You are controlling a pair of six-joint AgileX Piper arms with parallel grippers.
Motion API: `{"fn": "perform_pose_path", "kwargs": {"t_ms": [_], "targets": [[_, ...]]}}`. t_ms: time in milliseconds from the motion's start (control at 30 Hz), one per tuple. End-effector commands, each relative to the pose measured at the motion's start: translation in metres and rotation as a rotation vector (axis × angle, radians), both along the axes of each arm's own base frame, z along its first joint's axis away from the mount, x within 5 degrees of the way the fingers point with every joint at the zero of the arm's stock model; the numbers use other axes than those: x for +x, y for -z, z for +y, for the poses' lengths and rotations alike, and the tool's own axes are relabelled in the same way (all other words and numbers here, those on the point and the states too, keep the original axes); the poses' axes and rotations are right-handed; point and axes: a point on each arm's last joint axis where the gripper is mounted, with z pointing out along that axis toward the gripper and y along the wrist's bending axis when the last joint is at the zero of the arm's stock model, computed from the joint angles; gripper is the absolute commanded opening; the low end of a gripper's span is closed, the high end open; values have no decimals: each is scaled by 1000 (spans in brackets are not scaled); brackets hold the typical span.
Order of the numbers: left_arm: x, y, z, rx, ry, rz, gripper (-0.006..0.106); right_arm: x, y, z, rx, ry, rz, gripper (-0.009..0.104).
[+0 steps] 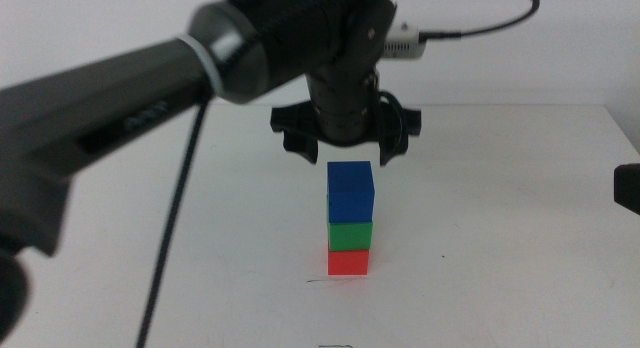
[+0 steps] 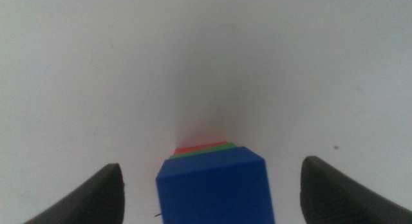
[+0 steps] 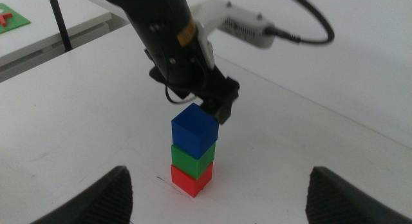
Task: Stack red cubes first, then green, then blue cubes in a specific spot.
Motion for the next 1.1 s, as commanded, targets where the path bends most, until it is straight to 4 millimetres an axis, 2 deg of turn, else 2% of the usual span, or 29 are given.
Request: {"fn": "perform_pose_path", "kwargs": {"t_ms": [0, 267, 400, 667, 800, 900, 1067], "targets": [[-16, -53, 11, -107, 10, -113, 94, 1, -15, -1, 46, 11, -93, 83], [-50, -115, 43, -185, 3, -217, 93, 1, -15, -1, 46, 11, -93, 83], [-67, -133, 77, -40, -63, -229, 93, 1, -15, -1, 46, 11, -93, 83], [-98, -177, 126, 84, 50, -431, 93, 1, -15, -1, 46, 11, -93, 83], [-113, -189, 164, 169, 119, -485, 93, 1, -15, -1, 43, 12, -94, 83], [-131, -193, 204, 184, 76, -538, 93, 1, -15, -1, 43, 12, -94, 83], [-150, -192, 245, 106, -30, -715, 93, 1, -15, -1, 43, 12, -94, 83]]}}
